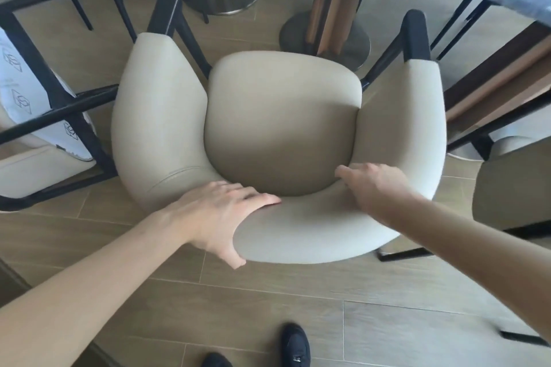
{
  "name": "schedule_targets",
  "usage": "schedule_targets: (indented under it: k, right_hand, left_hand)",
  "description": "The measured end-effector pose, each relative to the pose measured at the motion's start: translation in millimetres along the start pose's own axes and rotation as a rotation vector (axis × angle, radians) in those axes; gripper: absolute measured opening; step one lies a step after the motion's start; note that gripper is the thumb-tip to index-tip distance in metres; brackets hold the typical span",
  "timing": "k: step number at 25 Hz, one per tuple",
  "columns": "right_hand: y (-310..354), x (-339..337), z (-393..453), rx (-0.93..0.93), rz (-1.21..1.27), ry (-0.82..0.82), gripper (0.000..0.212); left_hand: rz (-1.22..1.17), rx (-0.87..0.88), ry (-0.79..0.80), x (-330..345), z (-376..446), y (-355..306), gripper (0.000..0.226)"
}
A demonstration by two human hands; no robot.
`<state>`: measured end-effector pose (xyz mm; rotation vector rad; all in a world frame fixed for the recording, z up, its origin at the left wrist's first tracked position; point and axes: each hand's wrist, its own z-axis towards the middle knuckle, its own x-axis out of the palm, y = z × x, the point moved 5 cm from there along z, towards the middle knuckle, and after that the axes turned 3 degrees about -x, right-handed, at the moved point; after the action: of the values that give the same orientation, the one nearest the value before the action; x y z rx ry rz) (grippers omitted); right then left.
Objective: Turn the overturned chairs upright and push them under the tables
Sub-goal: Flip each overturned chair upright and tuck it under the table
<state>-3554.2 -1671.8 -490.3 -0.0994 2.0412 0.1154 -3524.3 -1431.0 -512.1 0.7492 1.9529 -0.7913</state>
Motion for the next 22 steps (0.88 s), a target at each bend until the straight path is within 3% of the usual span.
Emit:
schedule_targets:
  k: [2,4,7,10,22]
  right_hand:
    - [26,10,-18,-0.103,0.092,-0.228,0.044]
    - [33,20,-23,-0.134,0.07,-0.236,0.079]
    - [35,22,-16,-0.18,-0.04,-0.219,0.102]
    - [32,14,-1,-0.165,-0.09,-0.236,0.098]
    - [19,-23,41,-0.079,-0.127,-0.23,0.084]
  left_hand:
    - [0.059,-0.009,-0.064,-4,-1,2,0.109]
    - [0.086,-0.005,-0.127,-9,5,9,0.107]
    - [0.123,-0.048,-0.184,-13,7,12,0.104]
    - [0.111,-0.101,-0.36,-21,9,14,0.098]
    - [0.216,-0.117,-0.427,-44,36,30,0.101]
